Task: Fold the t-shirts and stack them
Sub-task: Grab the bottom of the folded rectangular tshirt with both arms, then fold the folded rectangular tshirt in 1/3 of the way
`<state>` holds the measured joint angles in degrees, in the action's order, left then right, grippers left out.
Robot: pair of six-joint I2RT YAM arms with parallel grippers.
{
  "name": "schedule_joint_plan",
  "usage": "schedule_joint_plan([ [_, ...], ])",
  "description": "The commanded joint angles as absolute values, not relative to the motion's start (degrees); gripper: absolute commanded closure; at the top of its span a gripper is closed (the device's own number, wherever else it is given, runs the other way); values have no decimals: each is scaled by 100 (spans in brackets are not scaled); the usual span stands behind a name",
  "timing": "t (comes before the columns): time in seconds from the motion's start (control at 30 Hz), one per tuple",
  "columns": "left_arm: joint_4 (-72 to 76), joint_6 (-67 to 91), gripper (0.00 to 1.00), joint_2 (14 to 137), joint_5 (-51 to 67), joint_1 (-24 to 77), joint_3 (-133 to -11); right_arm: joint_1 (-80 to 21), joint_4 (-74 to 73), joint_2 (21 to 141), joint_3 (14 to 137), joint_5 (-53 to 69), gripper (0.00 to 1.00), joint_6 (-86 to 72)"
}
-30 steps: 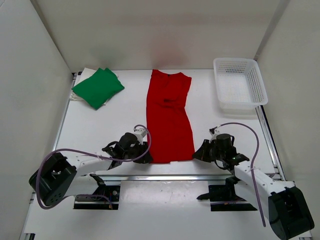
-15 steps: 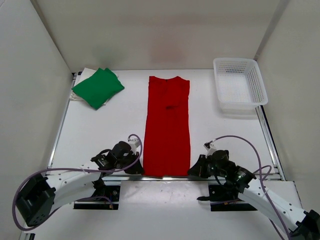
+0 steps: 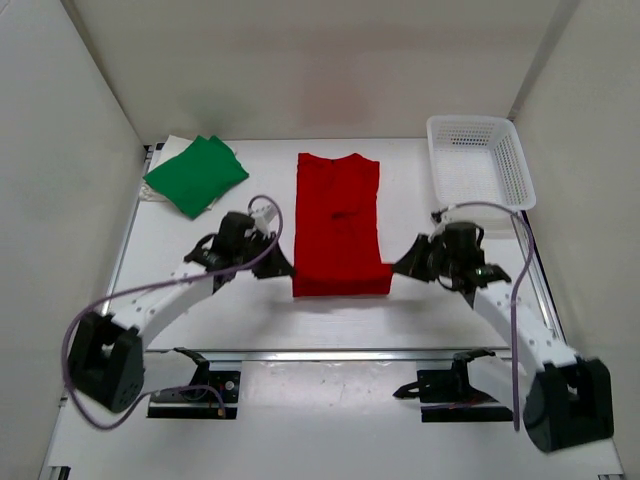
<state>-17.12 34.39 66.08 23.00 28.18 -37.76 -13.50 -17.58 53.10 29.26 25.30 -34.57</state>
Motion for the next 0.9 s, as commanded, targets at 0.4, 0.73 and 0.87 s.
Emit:
schedule_joint_plan([
  [0.4, -1380, 3085, 100, 10607, 1987, 1837, -7417, -870, -642, 9894, 6897, 2856, 100, -2337],
  [0.73, -1099, 3427, 98, 11847, 2206, 1609, -8621, -589, -571, 11311, 7865, 3058, 100, -2303],
  [0.87, -1108, 3541, 82, 12102, 2214, 1512, -8763, -563, -703, 11504, 8138, 2979, 96, -2277],
])
